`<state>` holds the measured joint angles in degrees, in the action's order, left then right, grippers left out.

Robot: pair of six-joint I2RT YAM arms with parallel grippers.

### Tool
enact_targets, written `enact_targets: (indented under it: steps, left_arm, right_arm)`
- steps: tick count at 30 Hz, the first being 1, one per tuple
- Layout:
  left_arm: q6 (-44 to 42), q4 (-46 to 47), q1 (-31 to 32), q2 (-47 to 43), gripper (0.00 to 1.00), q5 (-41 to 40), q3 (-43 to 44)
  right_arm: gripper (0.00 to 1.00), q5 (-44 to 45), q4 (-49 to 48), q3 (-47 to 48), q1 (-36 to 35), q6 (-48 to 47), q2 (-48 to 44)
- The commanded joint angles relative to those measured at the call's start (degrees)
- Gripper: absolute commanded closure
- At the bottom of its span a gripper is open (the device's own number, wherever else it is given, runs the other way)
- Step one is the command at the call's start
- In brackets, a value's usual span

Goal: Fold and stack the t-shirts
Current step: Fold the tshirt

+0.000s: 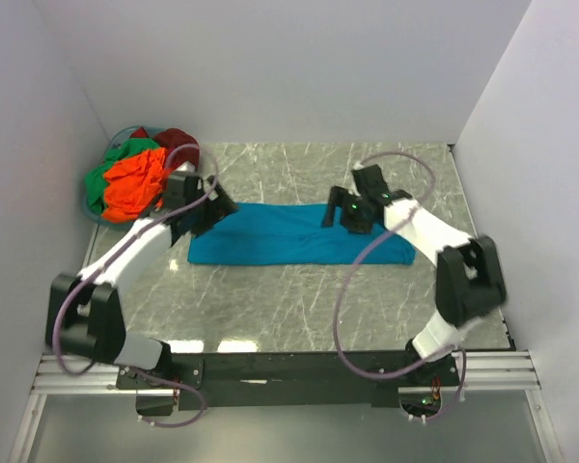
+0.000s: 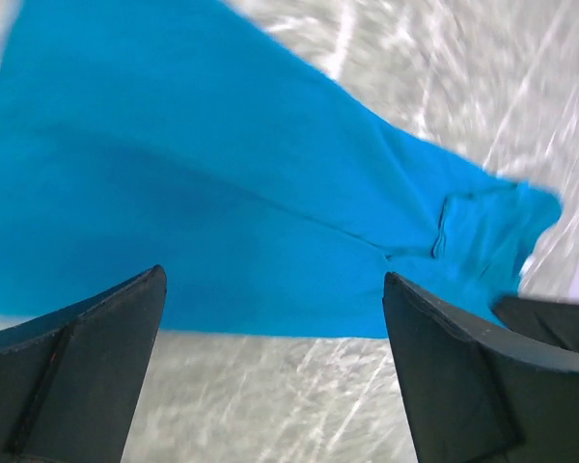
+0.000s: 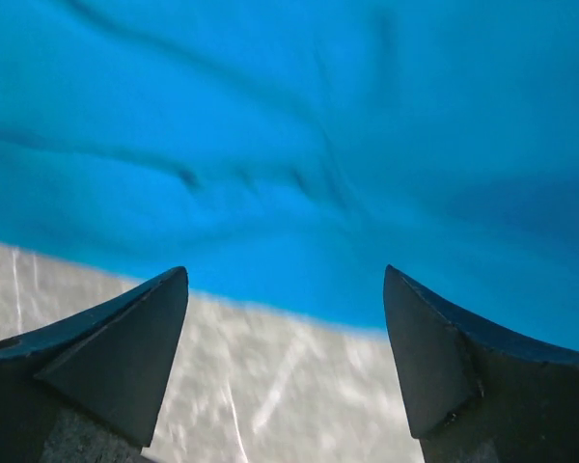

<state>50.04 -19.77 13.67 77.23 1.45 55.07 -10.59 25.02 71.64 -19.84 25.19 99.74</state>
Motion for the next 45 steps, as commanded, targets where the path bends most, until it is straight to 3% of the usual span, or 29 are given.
enact_targets:
  steps: [1,5,12,16,22,31,36,40,45]
  left_arm:
    - [-10.65,8.61,1.01,6.95,0.01,6.0,6.44]
    - [-11.81,3.51,1.0,20.73,0.01,5.14,18.47]
    - [-10.4,10.1,0.92,29.81,0.0,9.1,22.09]
    - [-10.32,9.74,0.92,33.33,0.01,9.26,22.98]
    - [-9.17,13.97,0.92,33.51,0.01,12.61,17.45]
    - [-3.47,15.55,3.28,28.42,0.01,14.55,3.57]
    - [1.72,14.06,12.33,21.48,0.01,9.28,-4.7]
    - [10.75,17.91,19.27,15.51,0.0,10.06,-12.86]
    - [16.49,21.0,28.59,14.88,0.01,5.76,-14.12]
  right_arm:
    - [0.12,3.2,-4.63,-9.64,1.64,3.9,-11.57]
    - [0.11,6.01,-3.4,-21.68,3.31,3.73,-21.58]
    - [0.11,9.54,-1.63,-28.39,9.2,4.25,-24.6]
    - [0.11,9.71,-3.04,-27.26,12.53,3.73,-21.36]
    - [0.12,8.39,-2.25,-20.32,14.91,3.37,-11.43]
    - [0.13,7.69,1.78,-2.66,15.62,1.7,8.68]
    - [0.17,7.43,6.79,16.05,14.3,0.13,18.98]
    - [0.17,5.06,15.23,33.63,11.93,-0.84,30.3]
    - [0.17,-1.08,19.9,53.94,7.45,0.65,41.04]
